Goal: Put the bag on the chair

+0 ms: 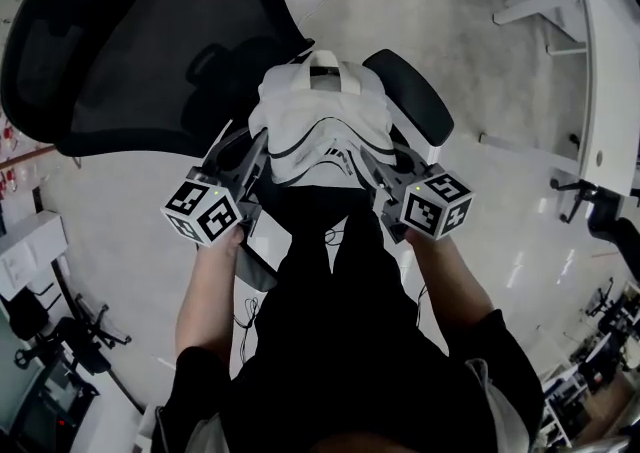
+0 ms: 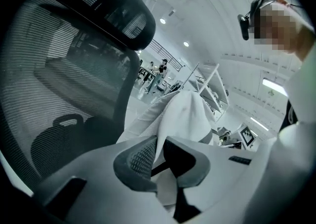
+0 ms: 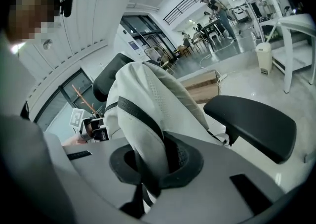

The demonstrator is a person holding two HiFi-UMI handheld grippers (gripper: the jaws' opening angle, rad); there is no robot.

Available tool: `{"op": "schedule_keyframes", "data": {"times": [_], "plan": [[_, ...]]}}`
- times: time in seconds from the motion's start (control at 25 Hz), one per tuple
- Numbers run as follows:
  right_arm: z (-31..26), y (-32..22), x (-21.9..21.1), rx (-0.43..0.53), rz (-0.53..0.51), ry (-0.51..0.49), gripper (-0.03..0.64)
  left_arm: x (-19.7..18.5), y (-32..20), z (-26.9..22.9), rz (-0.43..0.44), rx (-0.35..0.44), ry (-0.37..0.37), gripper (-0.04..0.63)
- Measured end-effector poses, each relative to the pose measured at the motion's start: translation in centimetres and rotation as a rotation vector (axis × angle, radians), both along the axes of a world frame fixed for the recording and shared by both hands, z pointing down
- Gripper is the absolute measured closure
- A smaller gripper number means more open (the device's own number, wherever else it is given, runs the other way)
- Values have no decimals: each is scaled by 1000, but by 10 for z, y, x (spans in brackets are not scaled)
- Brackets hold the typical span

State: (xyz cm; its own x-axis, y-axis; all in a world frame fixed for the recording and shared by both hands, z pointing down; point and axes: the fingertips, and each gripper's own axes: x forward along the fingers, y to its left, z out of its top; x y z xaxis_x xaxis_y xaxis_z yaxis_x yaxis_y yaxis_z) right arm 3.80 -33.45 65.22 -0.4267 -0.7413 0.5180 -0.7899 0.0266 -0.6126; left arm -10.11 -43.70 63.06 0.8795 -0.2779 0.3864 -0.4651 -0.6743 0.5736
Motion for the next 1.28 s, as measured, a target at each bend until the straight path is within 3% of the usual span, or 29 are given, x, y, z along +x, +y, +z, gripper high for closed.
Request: {"op": "schedule_keyframes", "data": {"times": [0.12, 0.28, 0.48, 0.68, 0.84, 1.12, 1.28], "plan": [[6, -24, 3, 10, -14, 7, 578, -1, -25, 12, -46, -17, -9, 543], [28, -62, -2, 17, -22, -93, 566, -6, -65, 43, -136, -55, 11, 541], [27, -66, -22, 19, -90, -70, 537, -29, -67, 53, -216, -81, 21, 523], [27, -34, -33, -18, -142, -23, 483, -55, -49, 55, -192, -19, -80, 428], [26, -7, -41, -18, -221, 77, 416, -68, -33, 51, -146, 59, -170, 411], [13, 39, -55, -40, -252, 114, 400, -101, 4, 35, -170, -7, -99, 388], [-15, 53, -66, 16, -243, 96, 400, -112, 16, 7, -203, 5, -29, 390]]}}
